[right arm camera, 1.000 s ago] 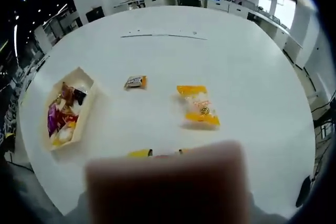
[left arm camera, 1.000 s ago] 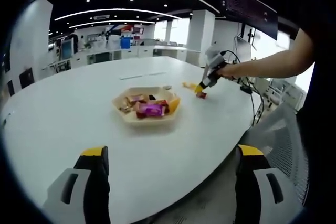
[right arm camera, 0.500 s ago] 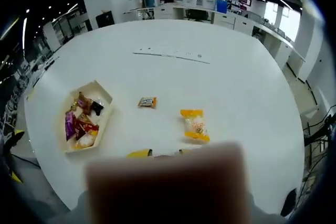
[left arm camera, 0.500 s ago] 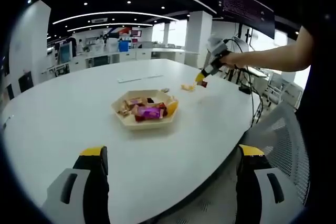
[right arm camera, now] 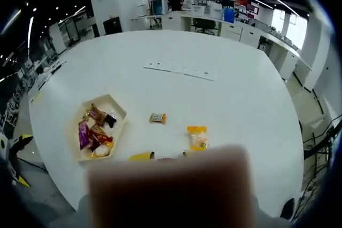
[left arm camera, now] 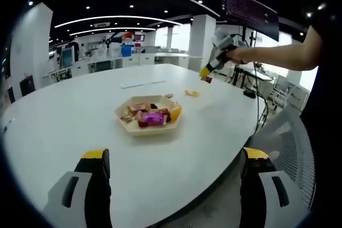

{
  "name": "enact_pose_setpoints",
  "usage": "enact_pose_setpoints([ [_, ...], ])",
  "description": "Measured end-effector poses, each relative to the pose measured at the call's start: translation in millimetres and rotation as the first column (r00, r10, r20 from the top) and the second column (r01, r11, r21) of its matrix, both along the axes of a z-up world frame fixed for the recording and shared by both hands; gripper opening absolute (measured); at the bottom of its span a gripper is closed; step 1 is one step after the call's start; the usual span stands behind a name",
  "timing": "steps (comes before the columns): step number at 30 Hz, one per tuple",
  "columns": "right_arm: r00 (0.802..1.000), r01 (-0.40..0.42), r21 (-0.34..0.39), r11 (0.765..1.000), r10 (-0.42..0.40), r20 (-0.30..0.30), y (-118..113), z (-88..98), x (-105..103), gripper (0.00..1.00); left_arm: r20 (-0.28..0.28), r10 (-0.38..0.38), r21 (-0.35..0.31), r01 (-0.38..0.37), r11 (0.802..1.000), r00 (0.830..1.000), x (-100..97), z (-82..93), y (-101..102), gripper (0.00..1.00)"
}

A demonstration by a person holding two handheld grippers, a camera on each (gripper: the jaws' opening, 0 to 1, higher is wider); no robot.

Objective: Place the target food into the container with the food tongs after gripping and lifting it, then release it inside without dropping or visibly crushing the food.

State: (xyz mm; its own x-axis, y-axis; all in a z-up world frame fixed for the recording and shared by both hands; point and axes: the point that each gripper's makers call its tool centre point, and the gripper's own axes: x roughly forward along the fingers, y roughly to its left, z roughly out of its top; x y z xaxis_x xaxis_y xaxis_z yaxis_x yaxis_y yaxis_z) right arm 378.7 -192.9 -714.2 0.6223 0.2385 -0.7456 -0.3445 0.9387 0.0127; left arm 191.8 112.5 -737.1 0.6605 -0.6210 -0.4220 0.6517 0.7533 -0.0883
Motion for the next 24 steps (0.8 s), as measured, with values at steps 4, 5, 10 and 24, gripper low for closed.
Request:
enact_pose_setpoints([
  [4,0.999,-0.026,0.008,1.000,0.026,0.021,5,16.3,1,0.20,0.004,0.003,-0.005,-0.003,1.000,1.000,0.4,0.9,0,0.99],
  [5,0.999,-0.030,-0.001,1.000,0.030,0.033,5,19.7,1,0.20,0.004,0.003,-0.005,-0.003,1.000,1.000,0.4,0.9,0,0.99],
  [10,0.997,-0.048,-0.013,0.999,0.048,0.052,8,34.0,2,0.20,0.010,0.004,-0.002,-0.004,1.000,1.000,0.0,1.7,0,0.99],
  [24,0.990,-0.080,-0.028,0.996,0.082,0.117,16,67.7,9,0.20,0.023,0.004,0.004,-0.004,1.000,1.000,-0.6,3.2,0,0.99],
])
